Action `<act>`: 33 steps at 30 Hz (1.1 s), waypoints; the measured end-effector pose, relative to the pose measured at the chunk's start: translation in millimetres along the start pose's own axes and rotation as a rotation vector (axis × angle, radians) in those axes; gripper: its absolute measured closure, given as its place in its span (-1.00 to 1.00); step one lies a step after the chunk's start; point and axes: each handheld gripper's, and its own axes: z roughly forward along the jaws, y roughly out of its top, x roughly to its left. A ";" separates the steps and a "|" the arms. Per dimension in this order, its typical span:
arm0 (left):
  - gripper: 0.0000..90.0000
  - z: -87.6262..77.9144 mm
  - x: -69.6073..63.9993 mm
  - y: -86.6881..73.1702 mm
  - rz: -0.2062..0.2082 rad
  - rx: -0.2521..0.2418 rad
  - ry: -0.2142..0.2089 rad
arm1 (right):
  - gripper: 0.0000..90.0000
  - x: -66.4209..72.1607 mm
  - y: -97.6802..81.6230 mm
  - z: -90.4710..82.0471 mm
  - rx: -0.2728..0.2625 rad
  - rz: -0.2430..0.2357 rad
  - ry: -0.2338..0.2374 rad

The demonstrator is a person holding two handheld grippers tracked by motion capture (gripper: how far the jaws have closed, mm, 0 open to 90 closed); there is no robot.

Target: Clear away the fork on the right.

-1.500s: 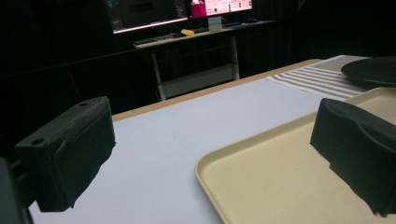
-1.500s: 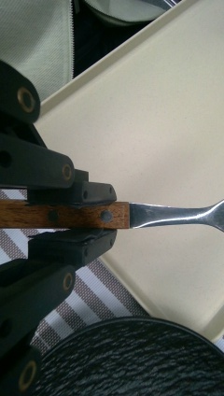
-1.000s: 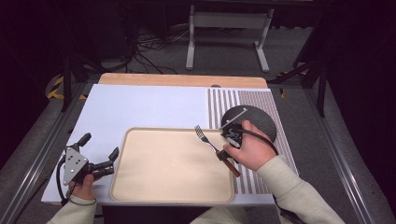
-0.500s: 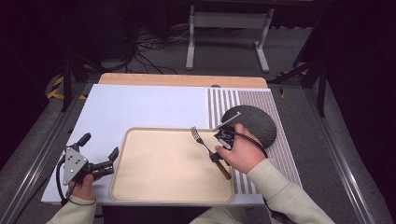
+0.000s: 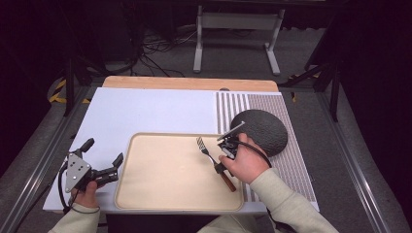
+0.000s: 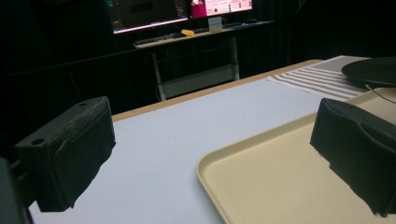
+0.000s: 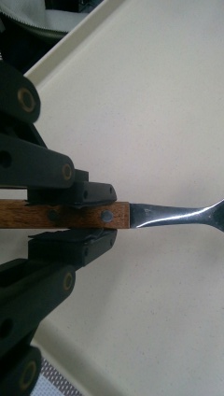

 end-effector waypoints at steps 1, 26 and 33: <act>-0.99 0.0 0.0 0.0 0.000 0.000 0.000 | 0.72 0.6 -0.3 1.4 -0.005 0.004 -0.004; -0.99 0.0 -0.2 0.3 0.001 -0.002 -0.002 | 0.72 3.5 -0.1 18.9 0.040 0.037 0.009; -0.99 0.0 -0.2 0.4 0.002 -0.002 -0.002 | 0.72 2.8 0.0 19.3 0.053 0.036 0.000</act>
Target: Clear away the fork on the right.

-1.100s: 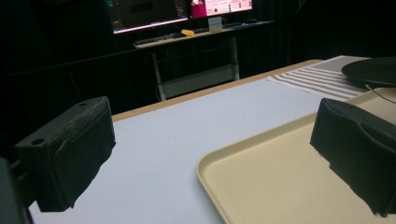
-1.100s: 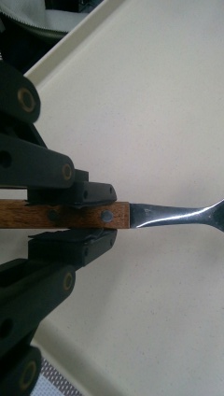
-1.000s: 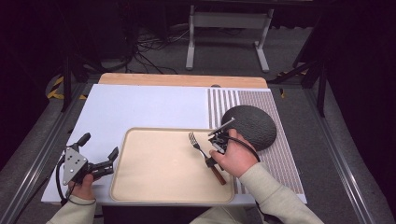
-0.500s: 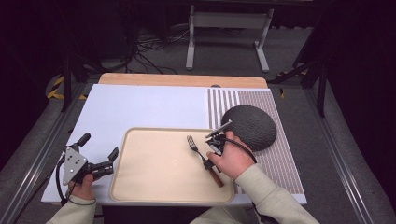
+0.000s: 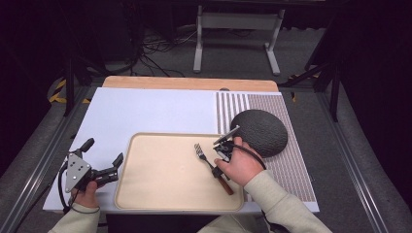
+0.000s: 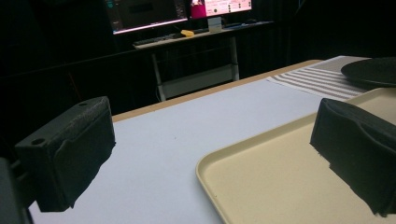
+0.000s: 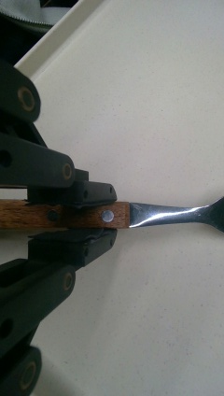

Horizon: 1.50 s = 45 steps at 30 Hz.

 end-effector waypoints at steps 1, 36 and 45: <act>-0.99 0.0 0.0 0.0 0.000 0.000 0.000 | 0.72 -0.2 0.0 0.3 0.000 0.002 -0.001; -0.99 0.1 -0.2 -0.1 0.000 0.002 0.002 | -0.73 3.4 9.4 -15.3 -0.256 -0.365 -0.051; -0.99 0.2 0.0 -0.2 -0.002 0.002 0.001 | -0.72 9.2 22.6 -17.6 -0.329 -0.534 0.019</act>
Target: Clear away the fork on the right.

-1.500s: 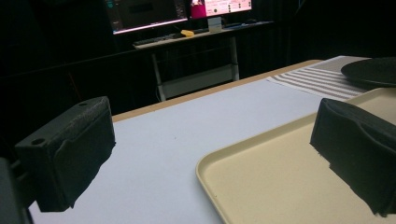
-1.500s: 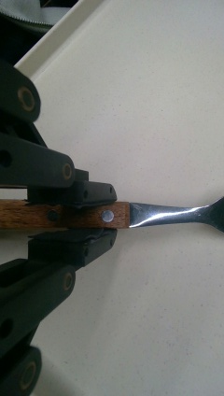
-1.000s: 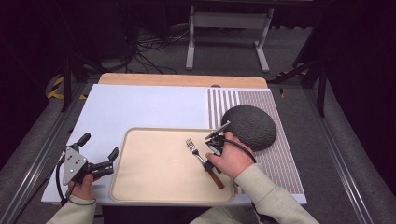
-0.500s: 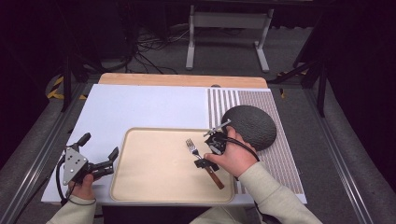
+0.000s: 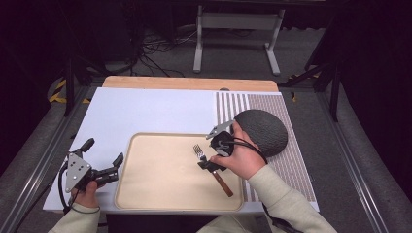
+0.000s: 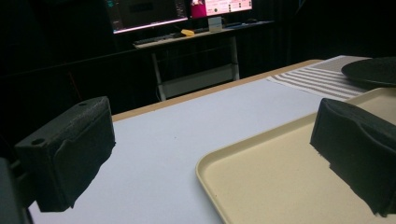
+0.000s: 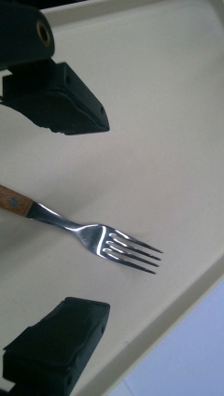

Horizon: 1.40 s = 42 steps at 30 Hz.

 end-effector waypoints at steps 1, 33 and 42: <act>-0.99 0.0 0.1 0.0 0.000 0.000 0.000 | -0.72 0.0 1.5 0.8 -0.008 -0.011 -0.004; -0.99 0.1 1.0 0.0 0.003 -0.002 0.003 | 0.99 -24.1 18.5 47.0 0.021 -0.418 0.073; -0.99 -0.1 1.1 0.0 0.002 -0.002 0.003 | 0.99 -23.9 18.8 59.2 0.026 -0.419 0.087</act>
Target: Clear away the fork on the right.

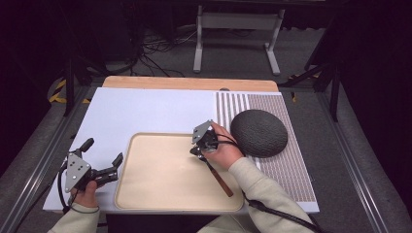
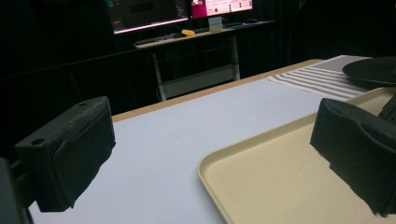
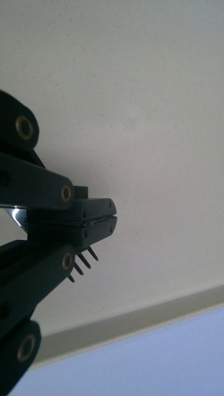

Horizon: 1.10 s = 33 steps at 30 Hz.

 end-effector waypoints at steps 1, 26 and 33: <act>-0.99 -0.1 0.0 0.1 0.000 0.000 0.000 | 0.99 -0.6 0.0 1.1 0.001 -0.006 0.002; -0.99 0.9 -1.0 -0.7 0.001 0.005 -0.005 | 1.00 -7.9 -9.0 3.6 0.024 0.030 -0.061; -0.99 1.4 -1.5 -1.2 0.001 0.009 -0.009 | 0.99 -11.9 -14.2 1.1 0.040 0.050 -0.085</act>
